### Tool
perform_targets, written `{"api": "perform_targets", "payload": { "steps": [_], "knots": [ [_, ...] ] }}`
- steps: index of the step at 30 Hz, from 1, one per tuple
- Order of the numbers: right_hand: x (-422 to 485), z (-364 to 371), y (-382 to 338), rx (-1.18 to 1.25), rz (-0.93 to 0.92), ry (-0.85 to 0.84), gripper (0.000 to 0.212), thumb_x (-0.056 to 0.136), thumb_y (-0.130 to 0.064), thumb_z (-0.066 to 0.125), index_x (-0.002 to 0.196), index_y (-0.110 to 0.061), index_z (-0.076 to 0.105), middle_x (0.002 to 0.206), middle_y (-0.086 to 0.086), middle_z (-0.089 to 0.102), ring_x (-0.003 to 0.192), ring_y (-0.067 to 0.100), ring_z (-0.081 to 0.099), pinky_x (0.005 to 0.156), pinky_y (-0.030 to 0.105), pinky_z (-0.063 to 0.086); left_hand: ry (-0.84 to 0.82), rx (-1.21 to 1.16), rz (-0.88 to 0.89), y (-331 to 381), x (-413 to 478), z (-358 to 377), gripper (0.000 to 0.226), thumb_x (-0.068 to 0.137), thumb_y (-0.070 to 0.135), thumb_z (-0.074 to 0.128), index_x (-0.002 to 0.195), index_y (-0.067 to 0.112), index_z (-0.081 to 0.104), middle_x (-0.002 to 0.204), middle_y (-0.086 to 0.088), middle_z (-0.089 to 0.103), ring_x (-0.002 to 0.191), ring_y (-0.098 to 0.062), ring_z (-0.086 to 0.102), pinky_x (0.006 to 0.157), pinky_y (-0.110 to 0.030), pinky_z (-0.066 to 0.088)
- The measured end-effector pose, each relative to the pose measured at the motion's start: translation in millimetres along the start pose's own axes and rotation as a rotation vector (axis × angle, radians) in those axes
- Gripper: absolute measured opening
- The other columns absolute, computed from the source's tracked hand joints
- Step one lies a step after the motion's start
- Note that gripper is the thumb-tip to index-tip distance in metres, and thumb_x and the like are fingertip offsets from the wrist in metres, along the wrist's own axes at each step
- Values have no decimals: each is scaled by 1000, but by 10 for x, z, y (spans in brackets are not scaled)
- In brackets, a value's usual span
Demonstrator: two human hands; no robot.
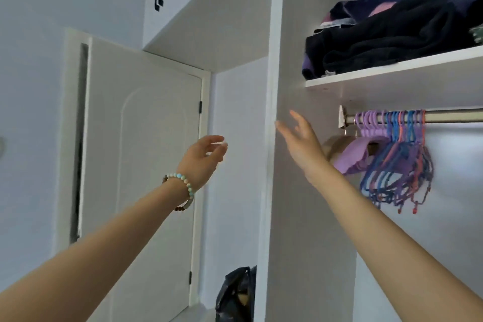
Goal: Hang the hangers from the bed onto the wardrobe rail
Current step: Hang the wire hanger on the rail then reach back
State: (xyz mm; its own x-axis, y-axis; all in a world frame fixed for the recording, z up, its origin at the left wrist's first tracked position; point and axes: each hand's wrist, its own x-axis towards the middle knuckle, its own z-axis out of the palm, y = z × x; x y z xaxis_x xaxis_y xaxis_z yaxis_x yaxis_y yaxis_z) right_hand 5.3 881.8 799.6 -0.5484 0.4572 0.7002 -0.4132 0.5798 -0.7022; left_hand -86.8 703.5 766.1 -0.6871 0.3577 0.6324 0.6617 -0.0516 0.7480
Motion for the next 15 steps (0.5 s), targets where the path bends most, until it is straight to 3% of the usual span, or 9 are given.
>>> {"api": "perform_targets", "payload": {
  "steps": [6, 10, 15],
  "knots": [
    [-586, 1634, -375, 23, -33, -299, 60, 93, -44, 50, 147, -31, 26, 155, -14, 18, 142, 2, 18, 108, 21, 20, 181, 279, -93, -543, -595, -1708, 55, 88, 43, 54, 137, 22, 39, 139, 5, 44, 121, -14, 48, 89, -26, 38],
    [-1187, 2882, -492, 33, -50, -524, 65, 92, -46, 51, 148, -31, 22, 156, -16, 11, 143, 2, 12, 114, 25, 15, 294, 506, -223, -972, -1290, -2856, 72, 83, 56, 50, 144, 24, 28, 149, 4, 32, 135, -16, 34, 109, -36, 32],
    [-2167, 4279, -429, 25, -26, -818, 70, 90, -50, 51, 149, -33, 16, 157, -18, 1, 145, 3, 3, 116, 30, 13, 383, 755, -459, -1564, -2364, -4085, 82, 82, 60, 50, 147, 21, 19, 153, 2, 24, 141, -18, 23, 115, -38, 24]
  ]
}}
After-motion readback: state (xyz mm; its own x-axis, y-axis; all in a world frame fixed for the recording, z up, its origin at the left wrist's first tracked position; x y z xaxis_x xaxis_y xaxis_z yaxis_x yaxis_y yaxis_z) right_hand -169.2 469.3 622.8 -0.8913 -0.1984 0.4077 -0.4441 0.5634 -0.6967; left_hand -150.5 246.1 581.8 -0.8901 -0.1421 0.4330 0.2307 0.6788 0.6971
